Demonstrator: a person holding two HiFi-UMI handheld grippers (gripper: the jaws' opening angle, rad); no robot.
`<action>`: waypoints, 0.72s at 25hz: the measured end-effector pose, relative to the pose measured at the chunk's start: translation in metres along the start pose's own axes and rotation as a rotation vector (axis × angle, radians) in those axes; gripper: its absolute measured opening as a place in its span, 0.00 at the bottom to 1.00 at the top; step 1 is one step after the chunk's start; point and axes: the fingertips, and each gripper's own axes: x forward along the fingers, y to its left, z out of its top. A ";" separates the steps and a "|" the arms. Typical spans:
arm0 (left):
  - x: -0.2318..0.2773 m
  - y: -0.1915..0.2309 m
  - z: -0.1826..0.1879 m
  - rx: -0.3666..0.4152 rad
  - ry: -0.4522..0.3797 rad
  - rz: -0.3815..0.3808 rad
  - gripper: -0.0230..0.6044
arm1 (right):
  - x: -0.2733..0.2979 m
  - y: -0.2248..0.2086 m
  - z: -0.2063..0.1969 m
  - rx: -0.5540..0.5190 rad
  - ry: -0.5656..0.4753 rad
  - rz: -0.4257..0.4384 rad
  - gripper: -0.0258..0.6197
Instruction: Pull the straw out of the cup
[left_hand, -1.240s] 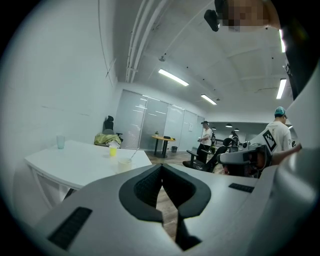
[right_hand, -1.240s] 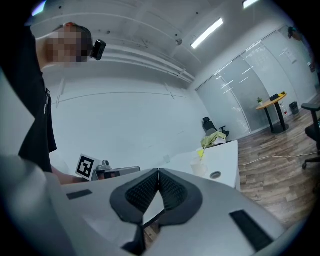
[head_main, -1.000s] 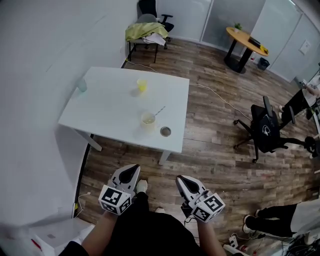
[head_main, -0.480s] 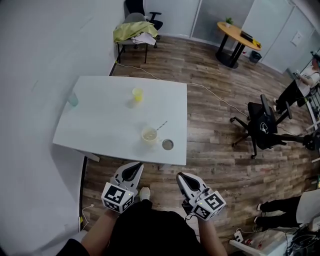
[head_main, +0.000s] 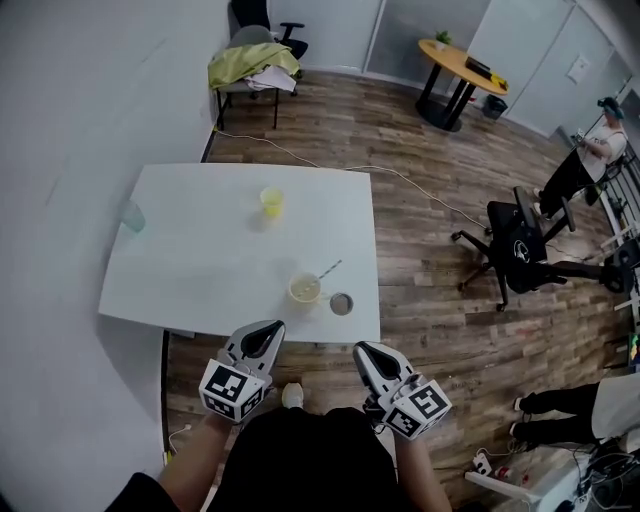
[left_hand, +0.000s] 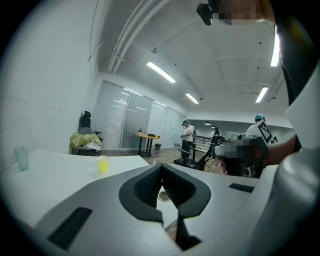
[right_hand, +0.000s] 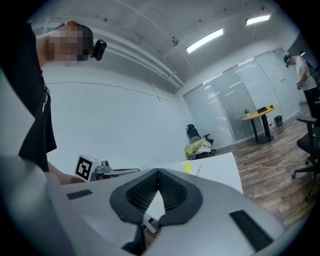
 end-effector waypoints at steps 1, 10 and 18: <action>0.002 0.002 0.001 0.002 -0.002 -0.008 0.06 | 0.003 -0.001 -0.001 0.002 0.004 -0.005 0.07; 0.014 0.011 0.002 -0.018 -0.004 -0.032 0.06 | 0.012 -0.006 0.000 0.041 0.004 -0.016 0.07; 0.026 0.013 0.002 0.018 0.022 0.005 0.06 | 0.028 -0.022 0.002 0.042 0.028 0.024 0.07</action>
